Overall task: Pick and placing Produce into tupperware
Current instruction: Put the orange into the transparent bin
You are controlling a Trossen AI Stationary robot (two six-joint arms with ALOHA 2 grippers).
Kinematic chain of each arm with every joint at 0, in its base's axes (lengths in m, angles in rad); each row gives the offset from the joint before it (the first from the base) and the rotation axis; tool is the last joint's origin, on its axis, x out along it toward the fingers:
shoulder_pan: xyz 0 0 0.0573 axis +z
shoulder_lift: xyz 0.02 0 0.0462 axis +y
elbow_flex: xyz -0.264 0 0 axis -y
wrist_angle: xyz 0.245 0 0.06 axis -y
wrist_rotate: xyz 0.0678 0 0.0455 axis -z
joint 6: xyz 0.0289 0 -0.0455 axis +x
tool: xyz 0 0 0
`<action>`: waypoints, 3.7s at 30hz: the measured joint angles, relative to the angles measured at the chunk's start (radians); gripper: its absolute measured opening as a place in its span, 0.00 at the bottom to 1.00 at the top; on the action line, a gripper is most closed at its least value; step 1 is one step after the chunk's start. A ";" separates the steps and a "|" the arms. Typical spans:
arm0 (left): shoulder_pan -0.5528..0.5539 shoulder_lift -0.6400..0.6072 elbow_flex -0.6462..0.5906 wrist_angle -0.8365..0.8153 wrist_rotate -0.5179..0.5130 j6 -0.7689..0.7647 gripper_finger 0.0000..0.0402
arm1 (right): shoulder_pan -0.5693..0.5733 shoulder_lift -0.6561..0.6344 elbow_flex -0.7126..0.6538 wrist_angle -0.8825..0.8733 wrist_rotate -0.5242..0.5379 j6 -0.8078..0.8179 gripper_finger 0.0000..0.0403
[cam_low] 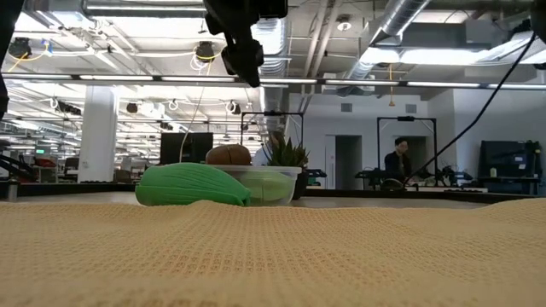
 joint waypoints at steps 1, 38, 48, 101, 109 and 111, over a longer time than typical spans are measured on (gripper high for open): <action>0.000 0.000 0.000 -0.006 0.000 0.000 0.83 | 0.003 0.004 0.000 -0.001 0.002 0.000 0.30; 0.000 0.000 -0.001 -0.054 -0.006 -0.048 0.83 | 0.002 0.280 -0.001 -0.044 -0.025 -0.194 0.80; 0.001 0.000 -0.001 -0.058 -0.007 -0.074 0.83 | -0.002 0.310 -0.001 -0.043 -0.029 -0.188 0.80; -0.040 0.001 -0.001 -0.084 -0.024 -0.201 0.83 | -0.013 0.440 -0.043 0.105 -0.082 -0.200 0.68; -0.040 0.001 -0.001 -0.084 -0.059 -0.197 0.83 | -0.013 0.440 -0.043 0.108 -0.082 -0.201 0.68; -0.039 0.001 -0.001 -0.084 -0.060 -0.197 0.83 | -0.013 0.440 -0.043 0.108 -0.082 -0.201 0.68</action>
